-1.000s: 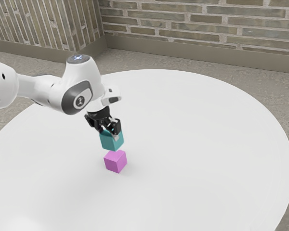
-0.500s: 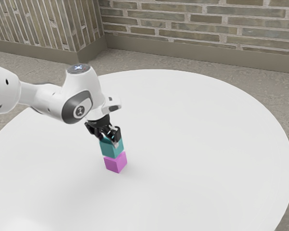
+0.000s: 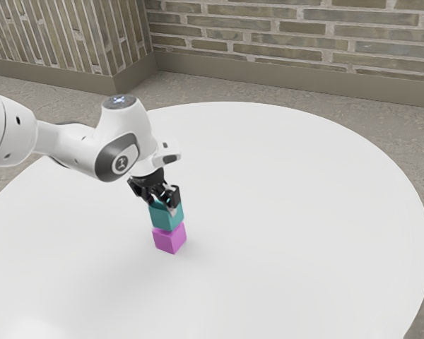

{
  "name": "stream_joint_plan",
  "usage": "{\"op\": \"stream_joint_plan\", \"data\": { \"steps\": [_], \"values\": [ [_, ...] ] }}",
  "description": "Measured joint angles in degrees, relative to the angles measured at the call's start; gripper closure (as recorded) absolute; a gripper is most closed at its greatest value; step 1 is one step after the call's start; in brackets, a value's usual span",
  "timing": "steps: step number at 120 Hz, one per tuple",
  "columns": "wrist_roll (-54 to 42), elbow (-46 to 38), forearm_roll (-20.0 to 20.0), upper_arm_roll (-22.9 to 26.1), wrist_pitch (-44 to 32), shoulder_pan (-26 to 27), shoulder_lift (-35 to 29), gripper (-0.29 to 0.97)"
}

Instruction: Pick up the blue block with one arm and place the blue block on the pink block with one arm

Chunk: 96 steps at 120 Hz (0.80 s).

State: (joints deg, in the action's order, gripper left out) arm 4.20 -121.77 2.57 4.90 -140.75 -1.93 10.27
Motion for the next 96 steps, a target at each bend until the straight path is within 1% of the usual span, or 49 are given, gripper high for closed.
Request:
{"op": "stream_joint_plan", "data": {
  "steps": [15,24,34,45,54,72,96],
  "values": [
    [-0.73,0.02,-0.65,0.02,0.05,0.06,0.05,0.18],
    [-1.13,0.02,-0.85,0.10,0.07,0.13,-0.31,0.12],
    [-1.51,0.33,-1.02,0.21,0.70,0.10,-2.22,0.08],
    [-1.88,3.10,-1.10,0.67,4.13,-0.17,-5.56,0.05],
    [-2.19,4.75,-1.13,0.95,7.04,-0.39,-7.00,0.04],
    [-2.71,5.75,-1.24,1.06,10.73,-0.61,-7.64,0.02],
    [-3.23,6.05,-1.22,1.31,12.84,-0.21,-7.39,0.01]
  ]
}}
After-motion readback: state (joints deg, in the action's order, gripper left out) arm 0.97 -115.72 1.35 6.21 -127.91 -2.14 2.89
